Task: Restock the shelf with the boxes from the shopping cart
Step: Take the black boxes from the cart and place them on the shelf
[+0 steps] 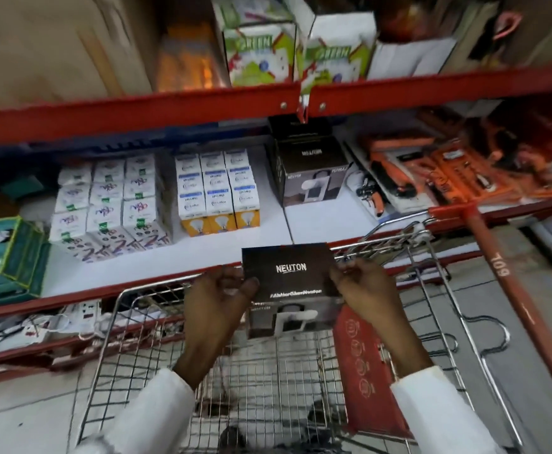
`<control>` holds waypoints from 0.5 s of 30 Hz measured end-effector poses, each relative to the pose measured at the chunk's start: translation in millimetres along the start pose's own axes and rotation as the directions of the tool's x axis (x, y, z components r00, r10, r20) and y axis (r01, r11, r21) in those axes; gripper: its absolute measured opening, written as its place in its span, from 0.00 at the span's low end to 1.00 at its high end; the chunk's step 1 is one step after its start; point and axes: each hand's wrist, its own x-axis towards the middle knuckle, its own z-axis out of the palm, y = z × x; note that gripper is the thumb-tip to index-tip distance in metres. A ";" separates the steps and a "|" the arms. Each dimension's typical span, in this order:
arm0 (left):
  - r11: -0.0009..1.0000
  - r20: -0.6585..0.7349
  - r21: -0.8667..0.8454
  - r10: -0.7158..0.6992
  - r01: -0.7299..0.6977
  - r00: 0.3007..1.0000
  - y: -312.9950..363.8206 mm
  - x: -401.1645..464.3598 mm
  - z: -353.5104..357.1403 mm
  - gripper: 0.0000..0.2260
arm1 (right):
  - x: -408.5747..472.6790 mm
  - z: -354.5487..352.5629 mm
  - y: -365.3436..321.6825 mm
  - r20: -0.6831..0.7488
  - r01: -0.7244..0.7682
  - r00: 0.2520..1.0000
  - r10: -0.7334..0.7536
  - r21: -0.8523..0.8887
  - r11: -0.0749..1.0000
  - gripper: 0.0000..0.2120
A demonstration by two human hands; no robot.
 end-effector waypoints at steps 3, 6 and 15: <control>0.997 -0.053 -0.038 0.069 -0.071 0.996 35.7 11.4 -7.4 0.07 | 10.5 -20.2 -26.0 -0.054 0.032 0.998 -0.032 -0.002 0.999 0.05; 0.985 -0.096 -0.003 0.169 -0.170 0.981 66.5 25.2 -7.9 0.08 | 25.8 -40.5 -46.1 -0.130 0.089 0.987 -0.091 -0.021 0.996 0.08; 0.969 -0.059 -0.025 0.244 -0.246 0.968 113.5 66.3 39.5 0.08 | 84.0 -77.1 -68.7 -0.197 0.176 0.963 -0.185 -0.063 0.982 0.06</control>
